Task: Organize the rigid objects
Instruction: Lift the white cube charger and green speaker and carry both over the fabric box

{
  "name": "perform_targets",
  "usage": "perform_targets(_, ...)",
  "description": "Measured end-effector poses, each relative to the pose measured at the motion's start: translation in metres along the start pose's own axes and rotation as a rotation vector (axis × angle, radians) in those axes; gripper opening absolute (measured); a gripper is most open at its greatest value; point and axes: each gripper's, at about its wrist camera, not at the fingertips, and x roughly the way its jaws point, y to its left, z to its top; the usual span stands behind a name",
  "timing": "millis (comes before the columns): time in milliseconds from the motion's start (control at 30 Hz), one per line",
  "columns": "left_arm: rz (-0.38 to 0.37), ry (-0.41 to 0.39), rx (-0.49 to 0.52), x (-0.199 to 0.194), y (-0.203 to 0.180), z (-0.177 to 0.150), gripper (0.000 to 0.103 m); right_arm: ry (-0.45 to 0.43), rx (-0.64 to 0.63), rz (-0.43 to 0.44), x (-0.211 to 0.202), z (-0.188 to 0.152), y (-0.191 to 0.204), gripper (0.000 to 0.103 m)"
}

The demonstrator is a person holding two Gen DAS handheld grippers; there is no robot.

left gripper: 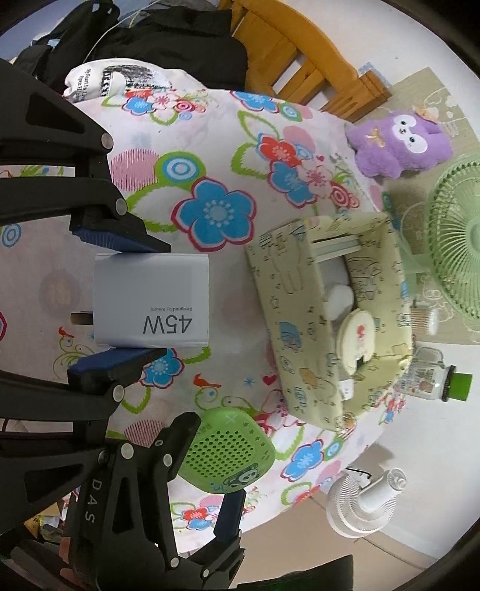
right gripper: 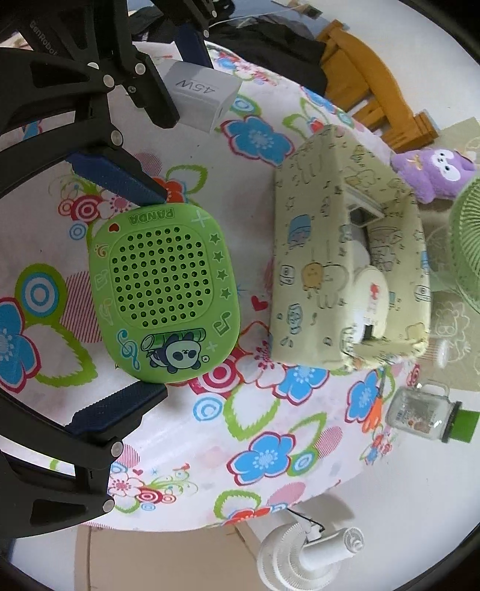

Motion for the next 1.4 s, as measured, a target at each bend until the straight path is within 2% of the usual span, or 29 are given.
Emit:
perform_targets(733, -0.003, -0.137, -0.022, -0.062, 0.006, 0.03, 0.048, -0.1, 0.068, -0.04, -0.068, 0.029, -0.003, 0.095)
perform_targets(1400, -0.005, -0.192, -0.036, -0.068, 0.017, 0.073, 0.048, -0.129, 0.074, -0.059, -0.079, 0.077, -0.01, 0.095)
